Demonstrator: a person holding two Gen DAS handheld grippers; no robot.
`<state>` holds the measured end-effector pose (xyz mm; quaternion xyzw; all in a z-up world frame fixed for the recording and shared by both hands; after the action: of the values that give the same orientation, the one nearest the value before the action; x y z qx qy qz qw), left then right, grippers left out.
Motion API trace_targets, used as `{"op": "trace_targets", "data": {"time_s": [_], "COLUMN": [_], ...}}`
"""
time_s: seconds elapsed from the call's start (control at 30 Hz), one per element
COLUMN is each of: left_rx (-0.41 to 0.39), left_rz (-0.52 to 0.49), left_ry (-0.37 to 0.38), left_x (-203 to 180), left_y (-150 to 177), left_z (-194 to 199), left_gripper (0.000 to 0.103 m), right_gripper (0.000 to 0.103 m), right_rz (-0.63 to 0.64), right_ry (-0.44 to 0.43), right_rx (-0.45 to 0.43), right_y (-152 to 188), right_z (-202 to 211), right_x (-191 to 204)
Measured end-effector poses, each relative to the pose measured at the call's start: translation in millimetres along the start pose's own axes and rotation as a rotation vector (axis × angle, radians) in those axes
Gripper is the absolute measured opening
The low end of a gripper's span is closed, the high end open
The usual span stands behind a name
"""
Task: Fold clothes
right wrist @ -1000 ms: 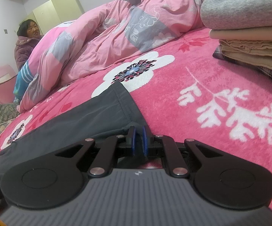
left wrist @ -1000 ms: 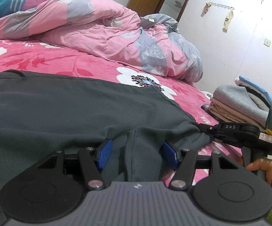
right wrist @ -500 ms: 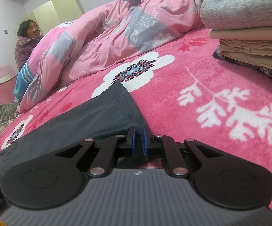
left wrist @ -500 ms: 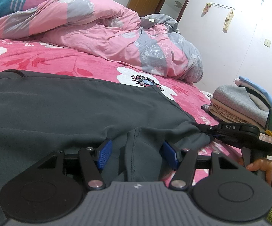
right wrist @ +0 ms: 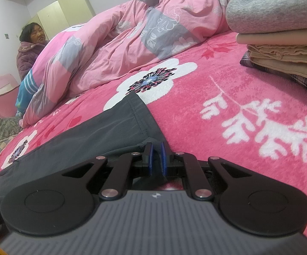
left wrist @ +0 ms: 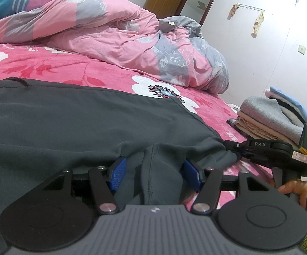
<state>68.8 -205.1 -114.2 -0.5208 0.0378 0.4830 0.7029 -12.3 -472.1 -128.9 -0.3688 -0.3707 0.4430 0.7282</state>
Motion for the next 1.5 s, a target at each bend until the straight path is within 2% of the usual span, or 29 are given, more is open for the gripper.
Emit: {"op": "trace_targets", "data": {"time_s": [0.23,0.3,0.43,0.53,0.7,0.83,0.9,0.97,1.13,1.2,1.23,1.3,1.37,1.43,1.5], "left_rx": [0.003,0.003,0.004,0.004,0.006,0.006,0.006,0.007,0.007,0.007,0.007,0.007,0.004,-0.001,-0.006], "left_rz": [0.028,0.031,0.038,0.046,0.056,0.061,0.063,0.069,0.086,0.088,0.089,0.088,0.087,0.09,0.104], "left_ry": [0.019,0.022,0.027,0.033,0.039,0.042,0.044,0.048,0.06,0.062,0.062,0.061,0.055,0.044,0.038], "left_x": [3.1,3.4,3.9,5.0,5.9,6.4,6.7,7.7,9.3,9.6,9.4,9.2,9.3,10.2,13.2], "left_y": [-1.1,-1.2,-1.6,-2.2,-2.7,-2.9,-2.8,-3.0,-4.0,-4.4,-4.3,-4.1,-3.9,-3.9,-4.6], "left_z": [0.3,0.1,0.1,0.6,1.1,1.5,1.9,2.0,2.0,2.0,2.1,2.3,2.7,3.3,4.0], "left_gripper": [0.061,0.061,0.061,0.061,0.061,0.061,0.061,0.061,0.061,0.061,0.061,0.061,0.06,0.054,0.049], "right_gripper": [0.01,0.023,0.025,0.025,0.025,0.024,0.023,0.021,0.021,0.022,0.022,0.023,0.024,0.024,0.024], "right_rz": [-0.035,-0.015,0.096,0.223,0.45,0.554,0.585,0.602,0.594,0.574,0.54,0.385,0.197,0.034,-0.051], "right_ry": [-0.026,-0.011,-0.019,-0.067,-0.155,-0.204,-0.199,-0.157,-0.007,0.002,-0.022,-0.129,-0.207,-0.217,-0.193], "right_rx": [0.029,0.018,-0.061,-0.071,-0.007,0.037,0.068,0.111,0.135,0.129,0.124,0.126,0.168,0.21,0.205], "right_y": [-7.4,-16.9,-38.5,-38.7,-9.9,9.1,16.0,22.5,13.5,7.8,5.0,0.8,3.8,8.9,9.3], "right_z": [3.7,13.2,48.7,67.1,63.4,54.5,48.0,38.5,43.4,51.5,54.5,58.4,54.6,45.7,42.3], "right_x": [-3.4,-2.4,13.9,39.6,84.4,101.9,98.5,83.4,54.3,54.7,56.3,62.1,61.1,51.2,38.9]}}
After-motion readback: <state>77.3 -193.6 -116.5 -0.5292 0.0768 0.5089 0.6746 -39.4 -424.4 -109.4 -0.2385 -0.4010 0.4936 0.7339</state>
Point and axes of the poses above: each gripper's, at about its wrist camera, not at the fingertips, and z roughly against the way its jaws point, x to its left, y to its underside, the point moved 9 cm from there along -z, roughly the way its jaws point, and after that the axes turned 14 degrees about z, right-handed, at the moved point
